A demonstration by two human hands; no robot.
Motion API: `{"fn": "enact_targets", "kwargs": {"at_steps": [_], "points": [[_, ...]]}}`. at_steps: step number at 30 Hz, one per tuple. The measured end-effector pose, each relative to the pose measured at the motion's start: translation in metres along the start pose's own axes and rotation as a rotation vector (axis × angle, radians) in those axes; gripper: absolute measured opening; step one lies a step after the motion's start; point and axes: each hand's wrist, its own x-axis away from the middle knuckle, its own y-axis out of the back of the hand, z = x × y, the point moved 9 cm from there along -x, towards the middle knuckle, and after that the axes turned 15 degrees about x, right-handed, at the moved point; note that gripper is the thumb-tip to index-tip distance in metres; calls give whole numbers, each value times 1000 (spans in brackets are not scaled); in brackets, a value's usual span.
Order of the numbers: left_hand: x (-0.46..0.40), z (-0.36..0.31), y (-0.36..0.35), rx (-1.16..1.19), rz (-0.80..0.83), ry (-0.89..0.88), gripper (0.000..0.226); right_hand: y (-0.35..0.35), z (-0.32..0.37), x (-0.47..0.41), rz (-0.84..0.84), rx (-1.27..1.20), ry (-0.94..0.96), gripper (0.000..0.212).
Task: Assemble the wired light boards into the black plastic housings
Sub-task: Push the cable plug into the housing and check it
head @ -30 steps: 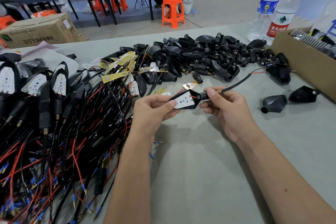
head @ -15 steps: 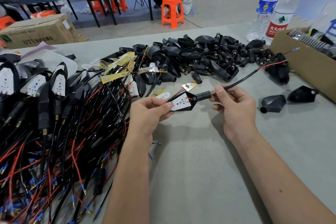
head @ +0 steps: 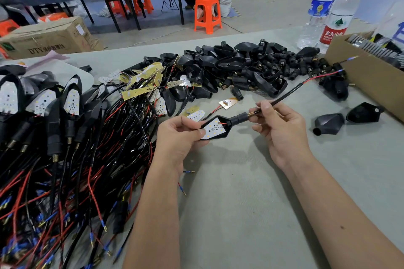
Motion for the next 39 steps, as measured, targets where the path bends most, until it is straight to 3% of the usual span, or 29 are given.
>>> {"fn": "enact_targets", "kwargs": {"at_steps": [6,12,25,33,39], "points": [[2,-9,1,-9,-91,-125,23,-5,3,3,1,93,50,8],[12,-23,3,-367,-345,-370,23,-4,6,5,-53,112,107,10],[14,-14,-1,-276,-401,-332,19,-5,14,8,-66,188,211,12],[13,-16,-6,-481,-386,-348,12,-10,21,11,-31,224,260,18],[10,-14,0,-256,-369,-356,11,-8,16,9,-48,242,253,13]]}}
